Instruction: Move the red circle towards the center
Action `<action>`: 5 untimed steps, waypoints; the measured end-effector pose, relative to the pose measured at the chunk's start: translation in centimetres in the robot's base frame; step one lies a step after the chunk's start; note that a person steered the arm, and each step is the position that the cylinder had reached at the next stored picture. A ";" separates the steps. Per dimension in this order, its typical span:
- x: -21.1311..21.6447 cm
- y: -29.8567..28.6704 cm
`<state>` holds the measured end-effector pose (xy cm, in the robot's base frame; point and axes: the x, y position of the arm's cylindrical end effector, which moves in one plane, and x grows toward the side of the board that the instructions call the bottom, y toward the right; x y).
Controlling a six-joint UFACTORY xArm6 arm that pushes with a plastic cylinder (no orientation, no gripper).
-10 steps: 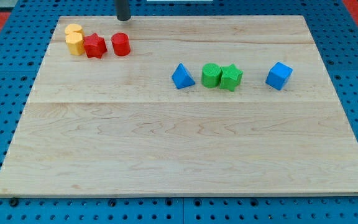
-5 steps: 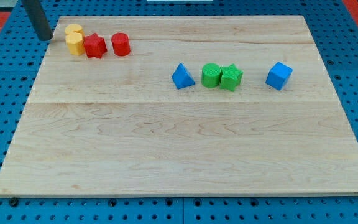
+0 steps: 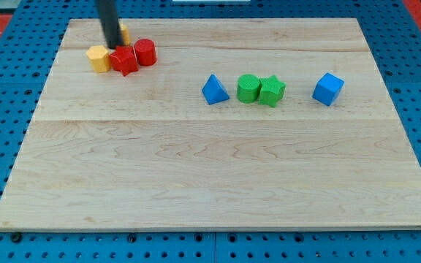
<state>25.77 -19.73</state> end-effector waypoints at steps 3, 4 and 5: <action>0.0 3.1; 0.0 3.1; 0.7 6.6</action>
